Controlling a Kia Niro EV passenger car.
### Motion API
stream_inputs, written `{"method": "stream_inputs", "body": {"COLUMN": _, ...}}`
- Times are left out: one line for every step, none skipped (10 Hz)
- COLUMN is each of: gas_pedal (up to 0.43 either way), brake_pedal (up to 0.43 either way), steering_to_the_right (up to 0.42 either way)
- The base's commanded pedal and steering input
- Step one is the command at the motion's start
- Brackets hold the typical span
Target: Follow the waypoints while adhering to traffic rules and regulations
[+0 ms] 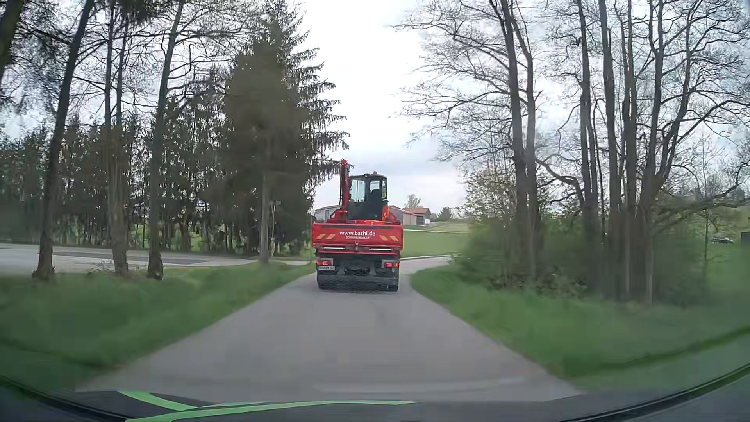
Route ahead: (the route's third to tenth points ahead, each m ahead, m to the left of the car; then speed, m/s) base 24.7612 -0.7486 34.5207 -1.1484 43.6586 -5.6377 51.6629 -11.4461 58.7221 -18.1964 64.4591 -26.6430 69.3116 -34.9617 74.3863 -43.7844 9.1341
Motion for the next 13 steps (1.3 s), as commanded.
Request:
{"method": "stream_inputs", "body": {"gas_pedal": 0.0, "brake_pedal": 0.0, "steering_to_the_right": -0.026}}
{"method": "stream_inputs", "body": {"gas_pedal": 0.0, "brake_pedal": 0.0, "steering_to_the_right": -0.019}}
{"method": "stream_inputs", "body": {"gas_pedal": 0.0, "brake_pedal": 0.0, "steering_to_the_right": -0.015}}
{"method": "stream_inputs", "body": {"gas_pedal": 0.0, "brake_pedal": 0.0, "steering_to_the_right": -0.014}}
{"method": "stream_inputs", "body": {"gas_pedal": 0.0, "brake_pedal": 0.0, "steering_to_the_right": -0.01}}
{"method": "stream_inputs", "body": {"gas_pedal": 0.008, "brake_pedal": 0.0, "steering_to_the_right": -0.01}}
{"method": "stream_inputs", "body": {"gas_pedal": 0.039, "brake_pedal": 0.0, "steering_to_the_right": -0.01}}
{"method": "stream_inputs", "body": {"gas_pedal": 0.047, "brake_pedal": 0.0, "steering_to_the_right": -0.007}}
{"method": "stream_inputs", "body": {"gas_pedal": 0.059, "brake_pedal": 0.0, "steering_to_the_right": -0.005}}
{"method": "stream_inputs", "body": {"gas_pedal": 0.079, "brake_pedal": 0.0, "steering_to_the_right": -0.005}}
{"method": "stream_inputs", "body": {"gas_pedal": 0.079, "brake_pedal": 0.0, "steering_to_the_right": -0.003}}
{"method": "stream_inputs", "body": {"gas_pedal": 0.087, "brake_pedal": 0.0, "steering_to_the_right": 0.004}}
{"method": "stream_inputs", "body": {"gas_pedal": 0.087, "brake_pedal": 0.0, "steering_to_the_right": 0.012}}
